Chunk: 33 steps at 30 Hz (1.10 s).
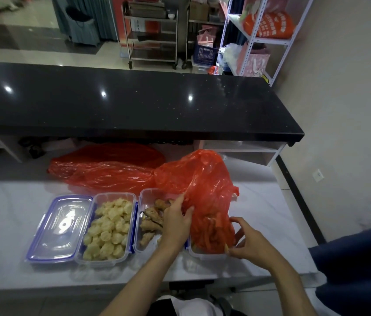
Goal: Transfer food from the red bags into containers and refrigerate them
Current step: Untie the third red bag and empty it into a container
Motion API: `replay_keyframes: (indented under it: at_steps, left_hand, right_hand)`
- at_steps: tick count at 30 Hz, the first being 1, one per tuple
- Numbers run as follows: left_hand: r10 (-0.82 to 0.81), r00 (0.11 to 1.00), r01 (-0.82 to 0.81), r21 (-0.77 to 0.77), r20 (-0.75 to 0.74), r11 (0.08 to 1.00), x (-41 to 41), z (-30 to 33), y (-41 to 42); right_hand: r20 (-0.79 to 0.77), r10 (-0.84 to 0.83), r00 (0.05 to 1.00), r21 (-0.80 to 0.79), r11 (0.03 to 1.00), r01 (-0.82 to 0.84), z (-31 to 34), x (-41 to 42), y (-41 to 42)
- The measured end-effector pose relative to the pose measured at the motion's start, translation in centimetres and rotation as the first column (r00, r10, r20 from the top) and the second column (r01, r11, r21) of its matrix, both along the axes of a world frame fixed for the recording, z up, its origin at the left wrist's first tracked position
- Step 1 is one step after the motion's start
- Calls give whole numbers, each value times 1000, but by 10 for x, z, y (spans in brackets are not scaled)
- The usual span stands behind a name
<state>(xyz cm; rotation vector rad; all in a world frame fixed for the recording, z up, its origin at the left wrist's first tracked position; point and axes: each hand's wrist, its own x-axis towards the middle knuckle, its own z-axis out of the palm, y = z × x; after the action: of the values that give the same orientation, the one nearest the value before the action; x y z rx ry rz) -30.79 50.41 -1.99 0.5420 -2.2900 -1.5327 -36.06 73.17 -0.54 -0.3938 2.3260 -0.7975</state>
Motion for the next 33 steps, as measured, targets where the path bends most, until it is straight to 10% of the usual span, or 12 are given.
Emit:
replay_keyframes:
  at_steps: [18,33]
  left_hand:
    - [30,999,-28,111,-18,993,-1,4,-3]
    - [49,998,-43,114,-47,993,-1,8,-4]
  right_hand:
    - [18,-325,946,-311,897,314,-1,3,-7]
    - [-182,-306,934,-359,905,227,-11,-5,-10]
